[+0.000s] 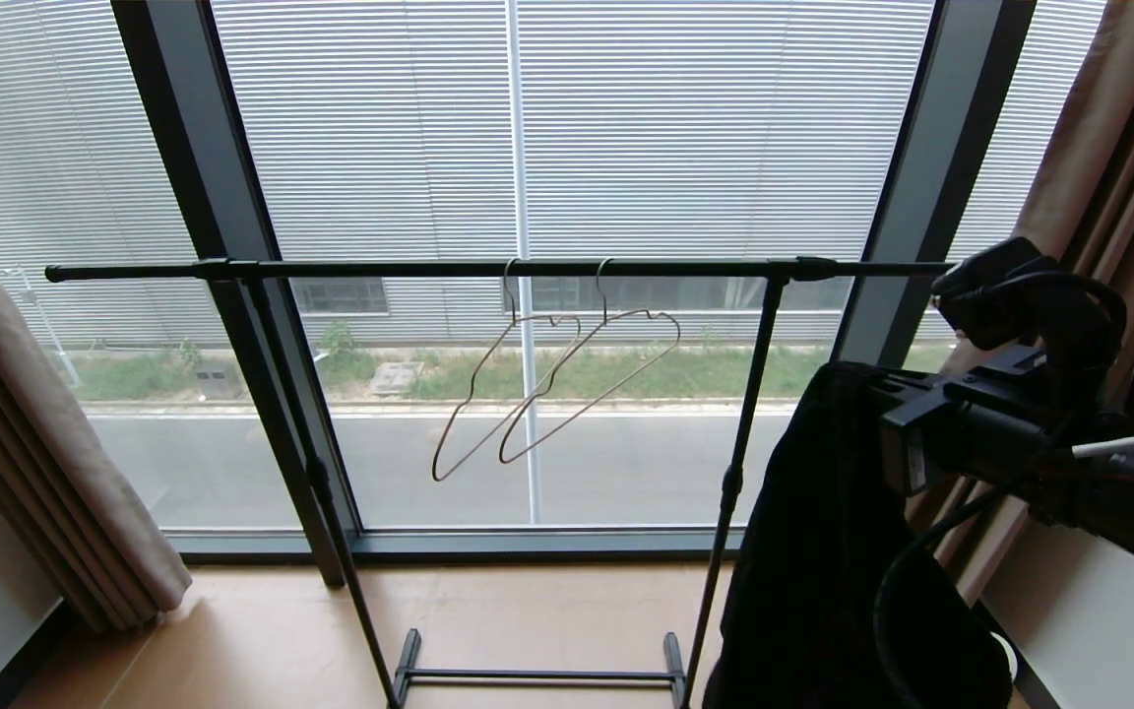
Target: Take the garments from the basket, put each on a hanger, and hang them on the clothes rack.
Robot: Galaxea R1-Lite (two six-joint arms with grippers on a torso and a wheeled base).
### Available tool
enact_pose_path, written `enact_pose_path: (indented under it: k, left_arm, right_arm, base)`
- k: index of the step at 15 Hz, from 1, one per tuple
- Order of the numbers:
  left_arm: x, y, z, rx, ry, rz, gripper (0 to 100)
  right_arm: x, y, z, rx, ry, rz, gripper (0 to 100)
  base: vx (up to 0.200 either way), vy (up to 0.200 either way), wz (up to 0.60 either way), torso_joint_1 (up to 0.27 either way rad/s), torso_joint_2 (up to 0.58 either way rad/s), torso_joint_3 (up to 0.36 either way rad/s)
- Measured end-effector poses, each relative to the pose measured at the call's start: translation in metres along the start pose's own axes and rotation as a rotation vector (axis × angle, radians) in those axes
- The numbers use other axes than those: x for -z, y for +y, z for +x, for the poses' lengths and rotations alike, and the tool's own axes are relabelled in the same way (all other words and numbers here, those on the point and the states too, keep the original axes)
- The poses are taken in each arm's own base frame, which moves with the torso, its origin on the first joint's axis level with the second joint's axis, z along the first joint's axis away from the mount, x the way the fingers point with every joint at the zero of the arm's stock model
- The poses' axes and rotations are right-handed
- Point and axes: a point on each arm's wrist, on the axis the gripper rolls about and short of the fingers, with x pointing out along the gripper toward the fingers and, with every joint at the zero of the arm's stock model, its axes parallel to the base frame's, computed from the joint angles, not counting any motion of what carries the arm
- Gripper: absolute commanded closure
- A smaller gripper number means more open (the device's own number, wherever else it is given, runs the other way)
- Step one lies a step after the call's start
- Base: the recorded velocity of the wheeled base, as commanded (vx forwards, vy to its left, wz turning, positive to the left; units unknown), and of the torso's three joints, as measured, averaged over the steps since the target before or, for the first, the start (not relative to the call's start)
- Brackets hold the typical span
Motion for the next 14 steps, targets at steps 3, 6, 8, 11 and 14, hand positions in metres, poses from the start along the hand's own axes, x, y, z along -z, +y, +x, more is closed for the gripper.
enact_pose_path:
  k: [3, 6, 8, 11, 14]
  left_arm:
    - [-0.040, 0.004, 0.019, 0.055, 0.077, -0.067, 0]
    - [-0.073, -0.002, 0.054, 0.210, 0.198, -0.179, 0]
    - [-0.090, -0.019, 0.086, 0.329, 0.266, -0.226, 0]
    - [-0.099, -0.058, 0.136, 0.453, 0.355, -0.220, 0]
    - [-0.105, -0.108, 0.180, 0.557, 0.431, -0.182, 0]
  right_arm:
    - [-0.013, 0.003, 0.010, 0.009, 0.003, 0.018, 100]
    - [-0.034, 0.023, 0.035, 0.099, 0.007, 0.116, 100]
    - [-0.043, 0.043, 0.055, 0.164, 0.006, 0.184, 100]
    - [-0.046, 0.058, 0.069, 0.149, 0.007, 0.205, 100]
    - [-0.047, 0.067, 0.072, 0.143, 0.007, 0.210, 100]
  base:
    - [0.000, 0.000, 0.00, 0.000, 0.00, 0.000]
    - [0.000, 0.000, 0.00, 0.000, 0.00, 0.000]
    - [0.000, 0.000, 0.00, 0.000, 0.00, 0.000]
    - [0.000, 0.000, 0.00, 0.000, 0.00, 0.000]
    - [0.000, 0.000, 0.00, 0.000, 0.00, 0.000]
